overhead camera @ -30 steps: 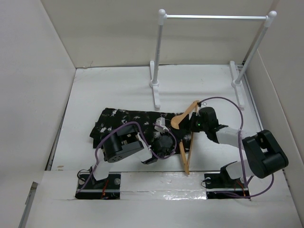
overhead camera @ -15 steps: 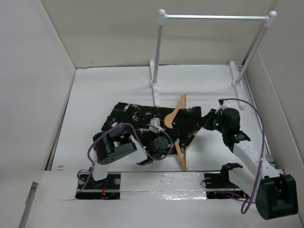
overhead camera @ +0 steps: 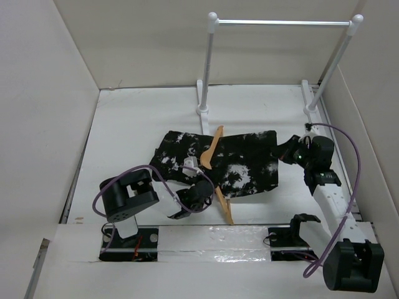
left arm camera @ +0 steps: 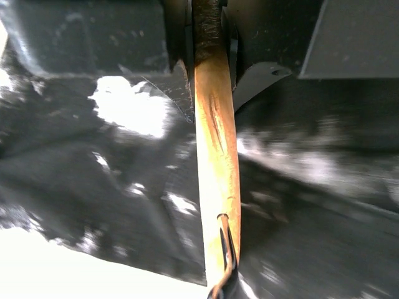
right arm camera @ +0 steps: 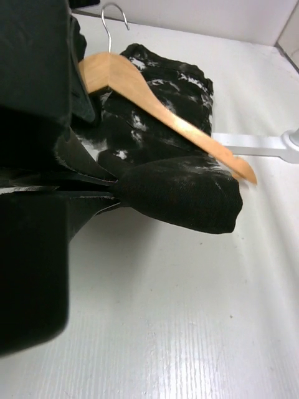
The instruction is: Place the trousers on the hanger
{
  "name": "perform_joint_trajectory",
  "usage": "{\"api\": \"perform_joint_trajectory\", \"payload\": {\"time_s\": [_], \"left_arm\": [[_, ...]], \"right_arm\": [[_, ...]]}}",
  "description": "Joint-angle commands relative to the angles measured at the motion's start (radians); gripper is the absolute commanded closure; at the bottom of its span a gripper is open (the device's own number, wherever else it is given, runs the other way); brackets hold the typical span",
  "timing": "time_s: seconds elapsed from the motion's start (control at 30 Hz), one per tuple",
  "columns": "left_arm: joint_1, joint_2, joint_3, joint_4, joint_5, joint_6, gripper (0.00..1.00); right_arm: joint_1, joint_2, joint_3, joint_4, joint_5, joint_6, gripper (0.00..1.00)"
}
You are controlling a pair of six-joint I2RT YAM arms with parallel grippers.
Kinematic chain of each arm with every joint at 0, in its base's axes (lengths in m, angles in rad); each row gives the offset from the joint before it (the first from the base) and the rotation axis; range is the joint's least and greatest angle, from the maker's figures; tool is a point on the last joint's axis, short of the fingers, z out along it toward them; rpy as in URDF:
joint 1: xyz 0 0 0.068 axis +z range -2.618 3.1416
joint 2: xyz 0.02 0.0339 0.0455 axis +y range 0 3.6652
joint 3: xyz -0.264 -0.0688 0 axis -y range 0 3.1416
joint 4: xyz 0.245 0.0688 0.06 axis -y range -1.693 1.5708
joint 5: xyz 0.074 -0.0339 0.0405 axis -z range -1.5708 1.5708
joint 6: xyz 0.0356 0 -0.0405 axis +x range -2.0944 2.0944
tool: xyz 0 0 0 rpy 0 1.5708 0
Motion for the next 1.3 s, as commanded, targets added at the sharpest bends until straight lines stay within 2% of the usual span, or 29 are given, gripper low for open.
{"api": "perform_joint_trajectory", "payload": {"time_s": [0.0, 0.2, 0.47, 0.57, 0.63, 0.73, 0.77, 0.87, 0.9, 1.0, 1.03, 1.07, 1.13, 1.17, 1.2, 1.23, 1.27], "left_arm": [[0.011, -0.098, -0.036, -0.166, -0.145, 0.062, 1.0], [0.011, -0.139, -0.011, -0.177, -0.187, 0.206, 1.0], [0.002, -0.189, 0.029, -0.102, -0.152, 0.405, 1.0], [-0.007, -0.195, 0.053, -0.09, -0.109, 0.427, 1.0], [-0.03, -0.197, 0.07, -0.091, -0.13, 0.445, 1.0], [-0.064, -0.211, 0.122, -0.136, -0.179, 0.485, 1.0], [-0.079, -0.218, 0.144, -0.149, -0.188, 0.502, 1.0], [-0.092, -0.275, 0.199, -0.226, -0.195, 0.55, 1.0], [-0.092, -0.318, 0.214, -0.258, -0.167, 0.548, 1.0], [-0.092, -0.381, 0.263, -0.339, -0.15, 0.56, 1.0], [-0.092, -0.393, 0.274, -0.358, -0.147, 0.564, 1.0], [-0.092, -0.405, 0.299, -0.393, -0.144, 0.568, 1.0], [-0.092, -0.427, 0.325, -0.424, -0.121, 0.579, 1.0], [-0.092, -0.43, 0.346, -0.447, -0.118, 0.582, 1.0], [-0.092, -0.435, 0.352, -0.452, -0.115, 0.588, 1.0], [-0.092, -0.435, 0.355, -0.455, -0.109, 0.588, 1.0], [-0.092, -0.435, 0.362, -0.456, -0.109, 0.594, 1.0]], "right_arm": [[-0.044, -0.009, -0.025, 0.101, 0.021, -0.002, 1.0], [-0.121, 0.022, -0.082, 0.126, 0.033, -0.011, 1.0], [-0.13, 0.08, -0.125, 0.189, 0.001, 0.001, 1.0], [-0.13, 0.095, -0.137, 0.195, 0.003, -0.005, 1.0], [-0.13, 0.097, -0.14, 0.195, 0.004, -0.011, 1.0], [-0.116, 0.08, -0.132, 0.171, 0.021, -0.028, 0.69], [-0.106, 0.066, -0.113, 0.154, 0.029, -0.034, 0.46], [-0.034, -0.021, -0.073, 0.085, 0.055, -0.048, 0.26], [-0.006, -0.047, -0.045, 0.075, 0.064, -0.039, 0.26], [0.155, -0.162, -0.019, 0.011, 0.099, -0.001, 0.26], [0.242, -0.219, -0.017, -0.006, 0.112, 0.013, 0.28], [0.29, -0.248, -0.023, 0.0, 0.121, 0.032, 0.38], [0.388, -0.302, -0.068, 0.06, 0.13, 0.102, 0.53], [0.49, -0.34, -0.08, 0.068, 0.138, 0.119, 0.72], [0.596, -0.357, -0.097, 0.11, 0.17, 0.142, 0.8], [0.597, -0.369, -0.097, 0.123, 0.193, 0.144, 0.83], [0.699, -0.382, -0.111, 0.135, 0.217, 0.142, 0.84]]}}
